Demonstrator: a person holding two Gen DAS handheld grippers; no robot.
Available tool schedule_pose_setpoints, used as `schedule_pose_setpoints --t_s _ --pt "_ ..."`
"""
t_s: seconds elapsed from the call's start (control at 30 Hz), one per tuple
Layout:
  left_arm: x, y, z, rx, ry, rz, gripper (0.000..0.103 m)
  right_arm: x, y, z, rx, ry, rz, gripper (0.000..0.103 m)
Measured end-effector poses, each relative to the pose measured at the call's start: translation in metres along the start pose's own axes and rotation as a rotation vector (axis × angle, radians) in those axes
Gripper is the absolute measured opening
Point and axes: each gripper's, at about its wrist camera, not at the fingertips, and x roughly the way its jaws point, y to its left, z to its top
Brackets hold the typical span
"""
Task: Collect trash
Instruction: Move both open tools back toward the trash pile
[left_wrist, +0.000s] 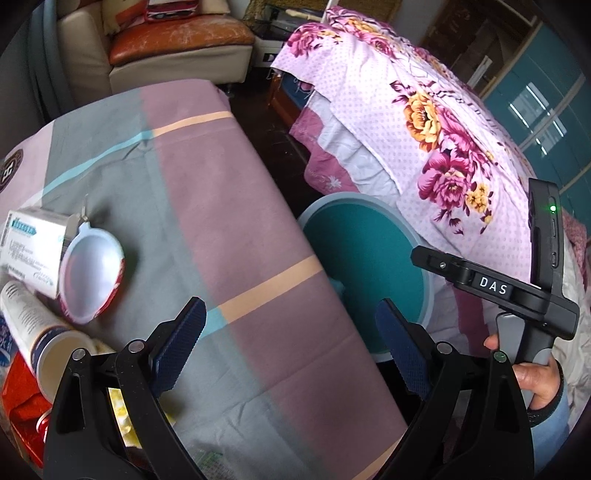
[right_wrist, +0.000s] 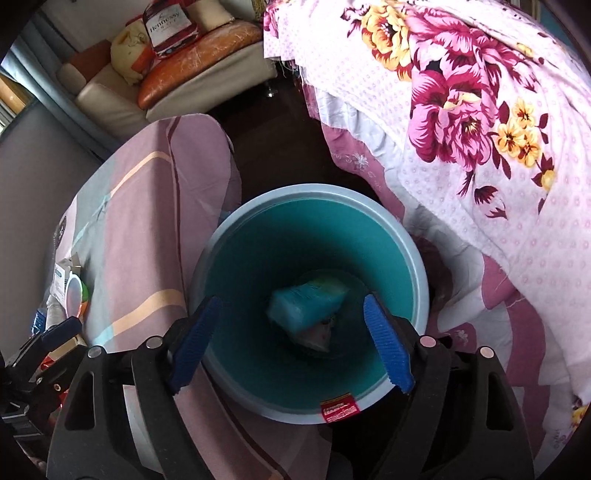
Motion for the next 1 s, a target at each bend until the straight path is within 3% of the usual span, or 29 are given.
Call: schedule_pose_setpoints --t_s 0.5,0.8,1.0 --pt "-0.069 0.047 -0.039 -0.024 -0.078 0.039 0.093 -0.037 0.089 -0.030 -0.274 -0.002 0.002 0.079" --pt "-0.130 0.116 -0.069 -0.101 -0.154 0.108 0.093 -0.057 0.180 -0.053 -0.454 0.040 0.047 0.079" --pt "-0.159 0.168 -0.093 -0.183 -0.185 0.151 0.093 -0.049 0.250 -0.079 -0.596 0.121 0.072 0.079"
